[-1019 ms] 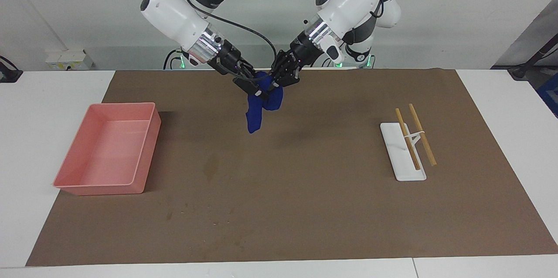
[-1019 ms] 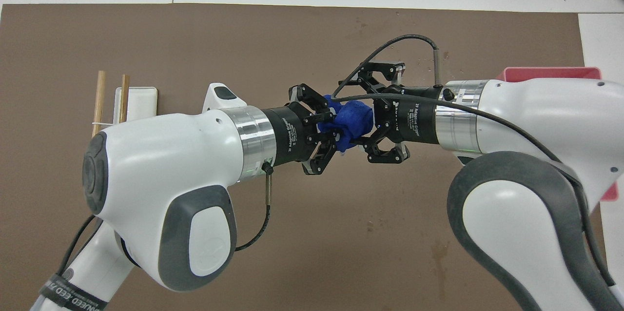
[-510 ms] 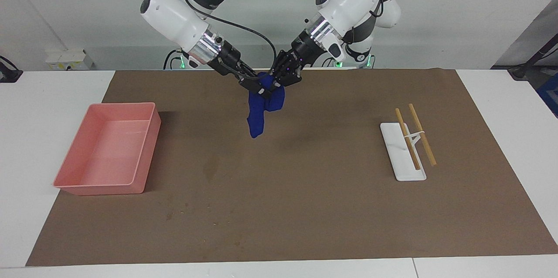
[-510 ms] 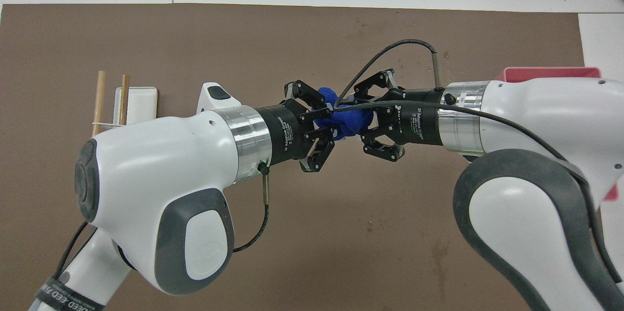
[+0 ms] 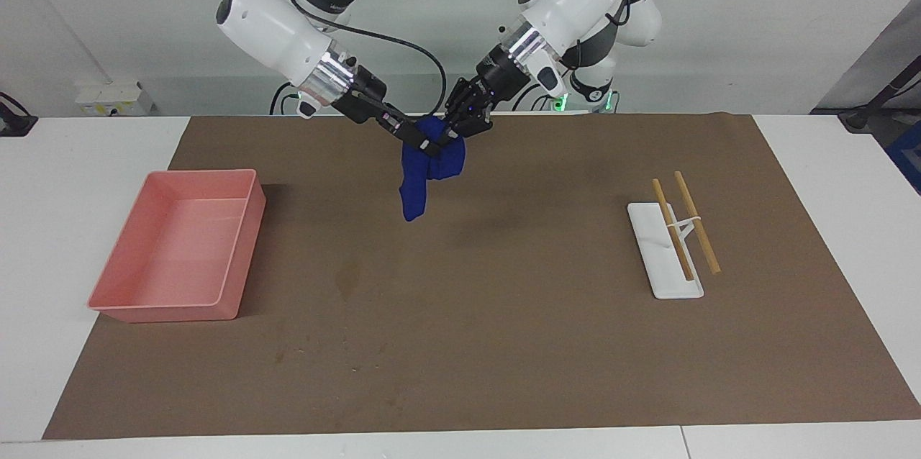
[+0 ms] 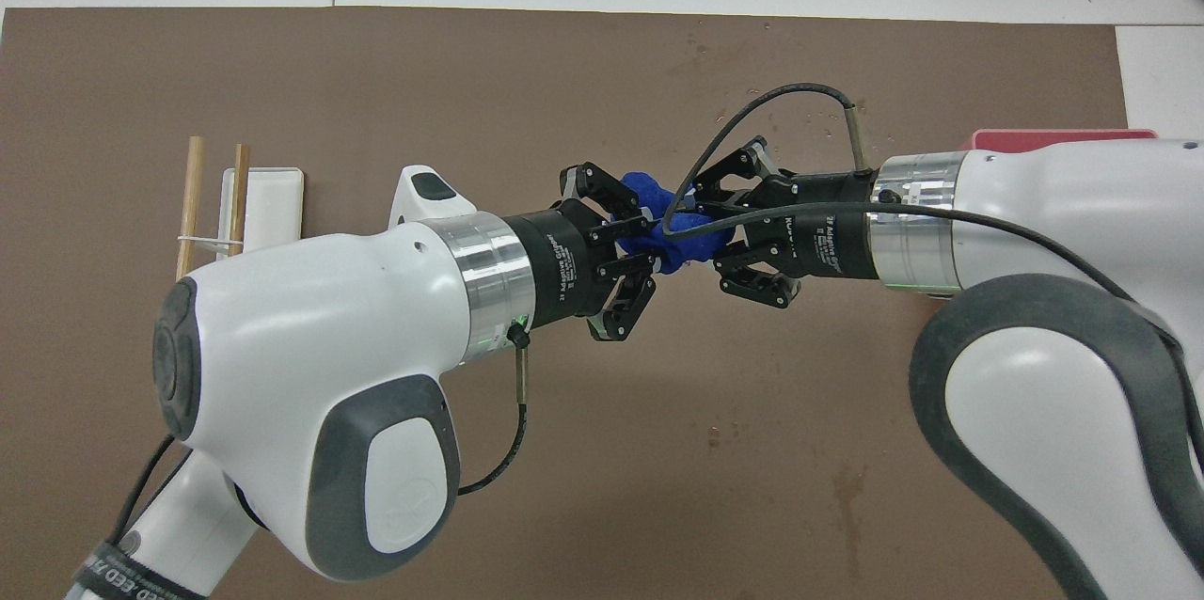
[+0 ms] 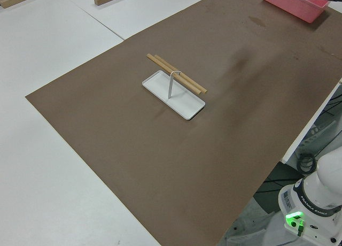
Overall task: Wipe water with towel using both arms
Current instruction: 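Pull the cloth away with the right gripper while the left gripper releases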
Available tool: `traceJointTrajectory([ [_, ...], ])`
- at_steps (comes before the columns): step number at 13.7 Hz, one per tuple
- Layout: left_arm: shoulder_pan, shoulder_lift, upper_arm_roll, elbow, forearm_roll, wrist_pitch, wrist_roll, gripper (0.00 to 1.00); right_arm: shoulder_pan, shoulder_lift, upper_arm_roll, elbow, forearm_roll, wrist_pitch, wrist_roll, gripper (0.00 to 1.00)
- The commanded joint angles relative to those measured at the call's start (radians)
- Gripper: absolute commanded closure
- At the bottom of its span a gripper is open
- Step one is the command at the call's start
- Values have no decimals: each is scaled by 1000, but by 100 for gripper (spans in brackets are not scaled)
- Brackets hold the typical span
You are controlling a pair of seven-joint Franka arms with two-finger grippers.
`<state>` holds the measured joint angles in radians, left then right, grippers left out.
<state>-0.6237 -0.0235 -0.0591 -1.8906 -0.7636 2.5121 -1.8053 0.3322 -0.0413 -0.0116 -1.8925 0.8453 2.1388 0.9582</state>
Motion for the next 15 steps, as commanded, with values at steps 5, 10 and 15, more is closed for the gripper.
traceJointTrajectory([
  [5, 45, -50, 24, 22, 217, -142, 23, 0, -22, -11, -5, -8, -182, -134, -272, 100],
  [10, 185, -59, 30, 33, 412, -352, 512, 0, 13, -22, -1, -48, -559, -169, -707, 100],
  [15, 358, -70, 32, 50, 625, -524, 1135, 0, -9, 69, -1, -80, -704, -120, -1004, 100],
])
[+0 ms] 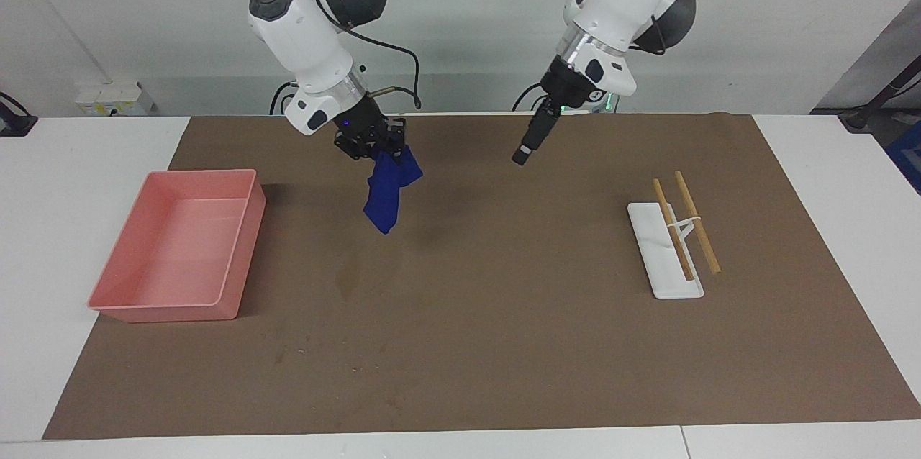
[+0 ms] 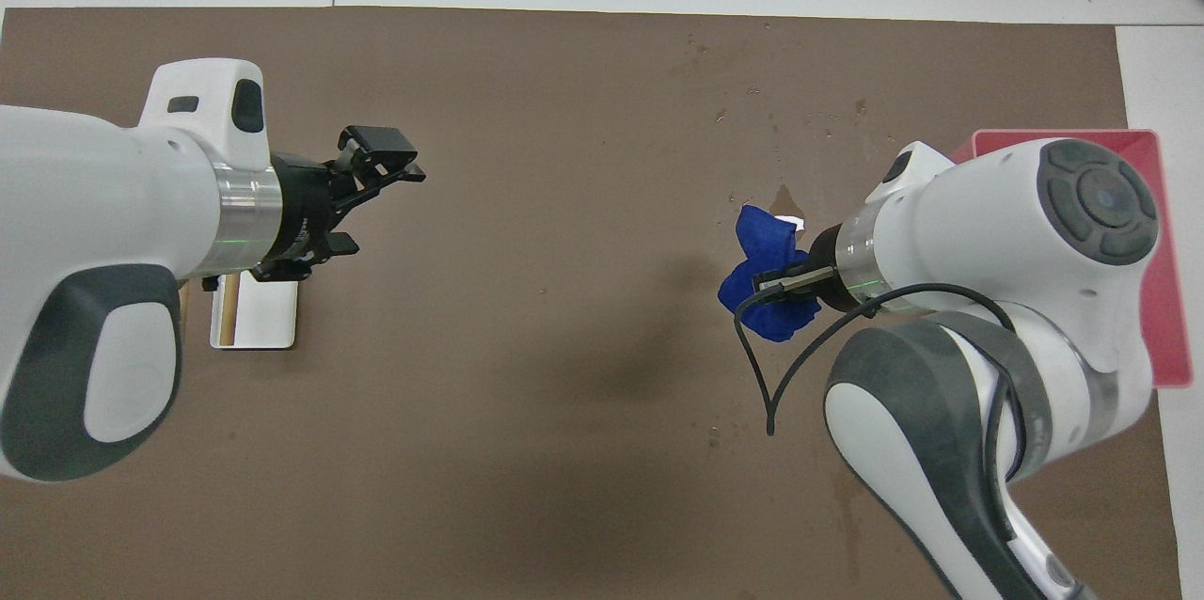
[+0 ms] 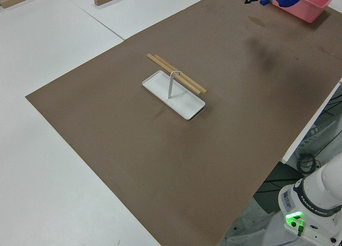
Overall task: Wipe water with towel using both arms
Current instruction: 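Pull the cloth away with the right gripper while the left gripper releases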
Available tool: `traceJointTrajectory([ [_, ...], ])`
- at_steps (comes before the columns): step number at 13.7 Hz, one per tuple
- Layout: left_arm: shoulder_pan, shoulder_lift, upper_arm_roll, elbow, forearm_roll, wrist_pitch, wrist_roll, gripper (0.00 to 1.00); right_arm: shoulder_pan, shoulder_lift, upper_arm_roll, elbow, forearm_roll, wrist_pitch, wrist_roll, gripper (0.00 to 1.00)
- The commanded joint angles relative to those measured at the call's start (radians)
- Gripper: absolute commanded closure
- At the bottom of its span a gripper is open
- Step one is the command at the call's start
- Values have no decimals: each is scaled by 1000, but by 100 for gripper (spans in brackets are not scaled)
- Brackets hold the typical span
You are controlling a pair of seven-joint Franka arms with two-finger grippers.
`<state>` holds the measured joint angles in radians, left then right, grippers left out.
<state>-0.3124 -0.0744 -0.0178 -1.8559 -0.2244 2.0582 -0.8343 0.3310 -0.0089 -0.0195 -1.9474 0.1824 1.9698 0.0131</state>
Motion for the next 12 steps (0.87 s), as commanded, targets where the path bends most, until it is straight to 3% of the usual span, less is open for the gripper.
traceJointTrajectory([
  [1, 73, -16, -8, 39, 138, -120, 284, 0, -1, 58, 6, -53, -55, 93, -73, 100],
  [3, 145, -4, -8, 96, 174, -222, 583, 0, 2, 82, 7, -132, -63, 205, -106, 100],
  [6, 185, -2, -8, 118, 272, -315, 864, 0, -7, 110, 6, -174, -64, 286, -128, 100],
  [9, 211, 50, -4, 251, 266, -464, 922, 0, -12, 119, 6, -174, -64, 302, -153, 100],
  [12, 283, 59, -7, 267, 194, -480, 997, 0, -12, 118, 6, -180, -64, 307, -153, 100],
])
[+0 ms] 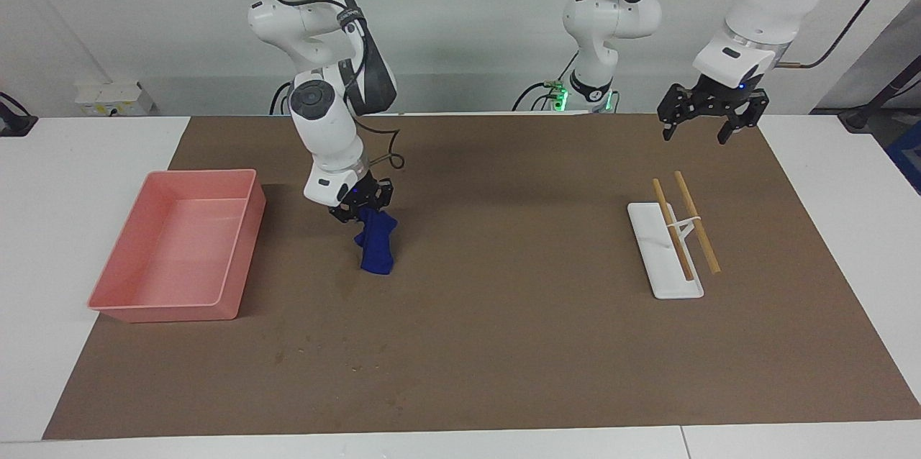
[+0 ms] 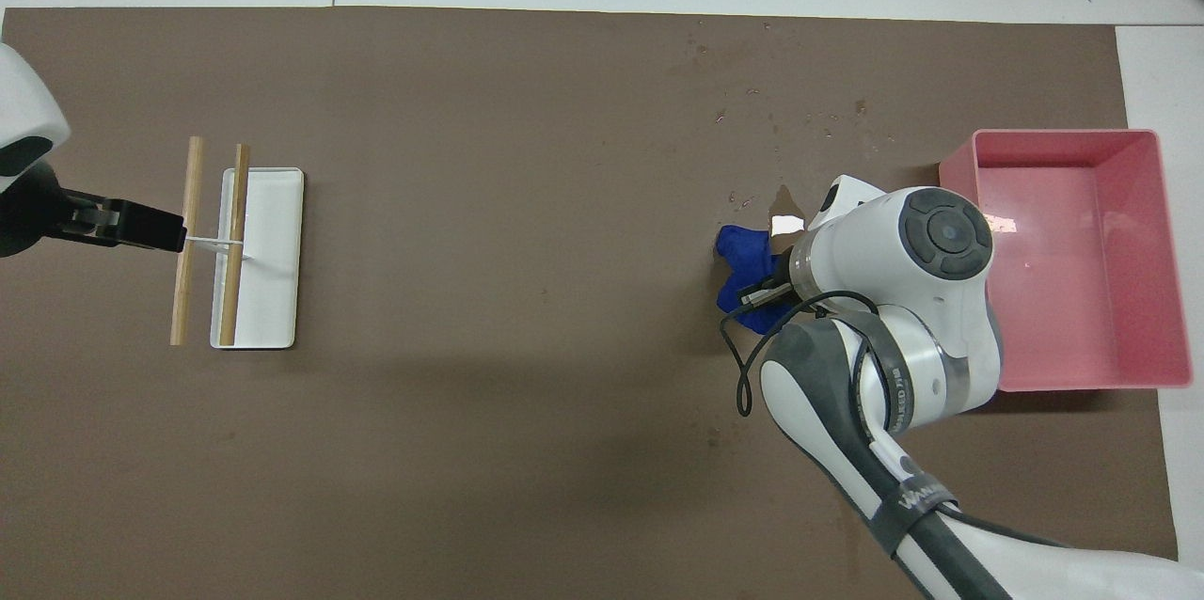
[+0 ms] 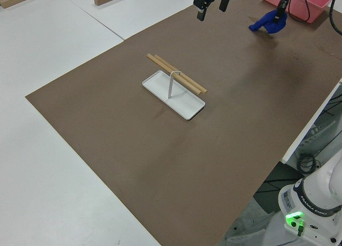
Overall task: Wipe water with towel using both arms
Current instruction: 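Move the cloth with the right gripper toward the pink bin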
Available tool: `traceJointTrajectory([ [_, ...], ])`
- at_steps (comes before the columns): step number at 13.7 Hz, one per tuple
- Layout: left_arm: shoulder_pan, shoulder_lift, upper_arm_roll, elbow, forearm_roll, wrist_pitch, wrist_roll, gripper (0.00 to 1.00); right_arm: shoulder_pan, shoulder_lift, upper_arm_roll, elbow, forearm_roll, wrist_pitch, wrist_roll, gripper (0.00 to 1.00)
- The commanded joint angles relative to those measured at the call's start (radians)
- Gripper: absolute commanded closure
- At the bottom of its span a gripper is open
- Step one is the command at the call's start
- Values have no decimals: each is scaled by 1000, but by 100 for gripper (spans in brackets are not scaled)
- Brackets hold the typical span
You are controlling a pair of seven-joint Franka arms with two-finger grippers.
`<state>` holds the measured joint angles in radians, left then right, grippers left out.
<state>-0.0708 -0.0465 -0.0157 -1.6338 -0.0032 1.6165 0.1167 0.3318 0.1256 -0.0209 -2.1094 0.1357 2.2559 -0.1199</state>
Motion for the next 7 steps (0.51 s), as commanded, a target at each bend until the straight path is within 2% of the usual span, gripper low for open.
traceJointTrajectory([
  [1, 43, 30, -10, 43, -29, -35, 43, 0, -13, -14, 6, -20, -18, 27, -21, 100],
  [5, 32, 11, -10, 22, -28, -20, 43, 0, -40, 29, 6, -105, -18, 200, -67, 100],
  [7, 48, 10, -10, 20, -29, -12, 41, 0, -68, 95, 6, -97, -19, 319, -138, 100],
])
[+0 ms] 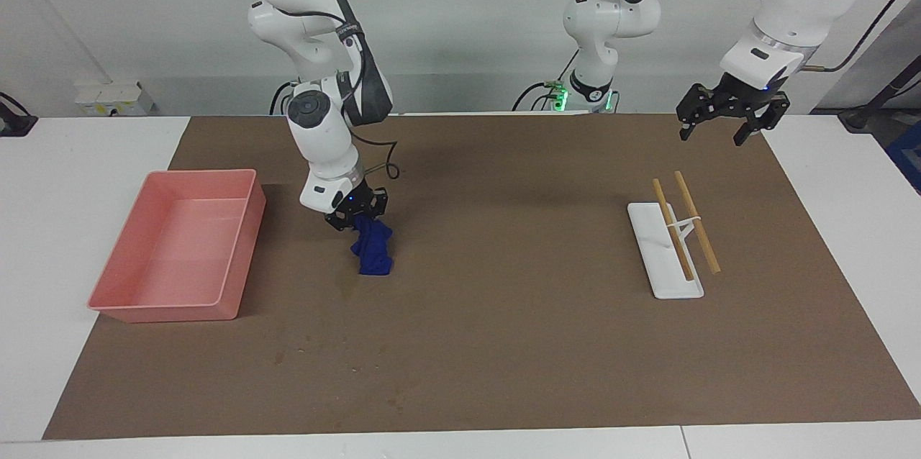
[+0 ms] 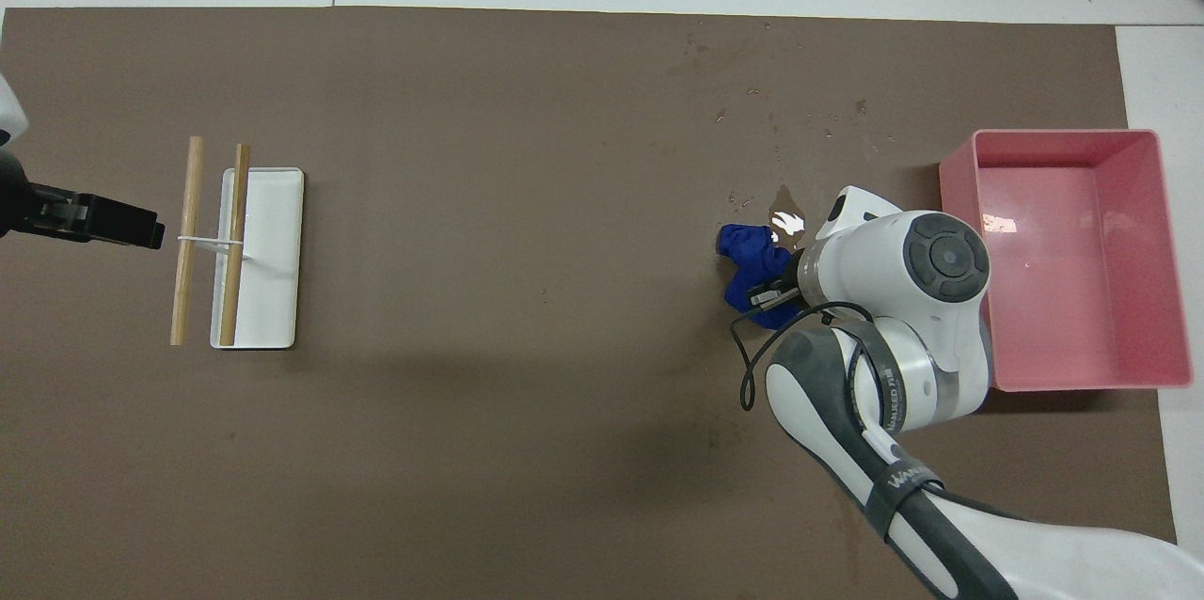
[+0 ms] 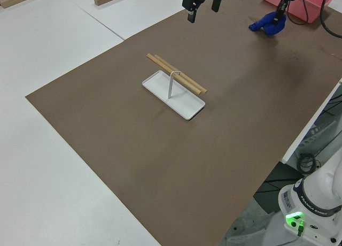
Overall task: Wipe water with towel using both arms
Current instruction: 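Move the cloth with the right gripper toward the pink bin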
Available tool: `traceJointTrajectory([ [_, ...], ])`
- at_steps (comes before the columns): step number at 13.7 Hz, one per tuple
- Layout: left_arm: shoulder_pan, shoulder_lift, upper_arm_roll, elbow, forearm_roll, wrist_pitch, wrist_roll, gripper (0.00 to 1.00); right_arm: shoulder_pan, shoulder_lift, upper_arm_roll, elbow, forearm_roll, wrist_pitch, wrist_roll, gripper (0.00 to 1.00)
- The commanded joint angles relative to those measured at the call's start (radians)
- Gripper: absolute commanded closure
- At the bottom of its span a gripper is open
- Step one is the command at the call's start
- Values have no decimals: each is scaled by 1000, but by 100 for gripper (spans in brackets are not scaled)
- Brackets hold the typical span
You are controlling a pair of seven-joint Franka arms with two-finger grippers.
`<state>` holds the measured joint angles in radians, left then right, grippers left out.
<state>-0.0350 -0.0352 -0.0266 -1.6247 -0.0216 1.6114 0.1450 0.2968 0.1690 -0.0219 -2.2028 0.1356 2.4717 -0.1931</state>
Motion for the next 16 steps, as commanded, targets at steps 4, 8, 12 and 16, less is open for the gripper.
traceJointTrajectory([
  [4, 9, 0, -3, 12, -12, -16, 10, 0, -47, 205, 7, 112, -19, 200, -75, 100],
  [8, 10, 9, -1, 46, -14, -90, 8, 0, -44, 325, 5, 250, -25, 253, -77, 100],
  [12, 12, 3, -1, 31, -12, -88, 8, 0, -92, 345, 7, 294, -187, 254, -92, 100],
  [16, 116, 1, -91, 28, -12, -88, 10, 0, -142, 348, 7, 296, -268, 259, -224, 100],
])
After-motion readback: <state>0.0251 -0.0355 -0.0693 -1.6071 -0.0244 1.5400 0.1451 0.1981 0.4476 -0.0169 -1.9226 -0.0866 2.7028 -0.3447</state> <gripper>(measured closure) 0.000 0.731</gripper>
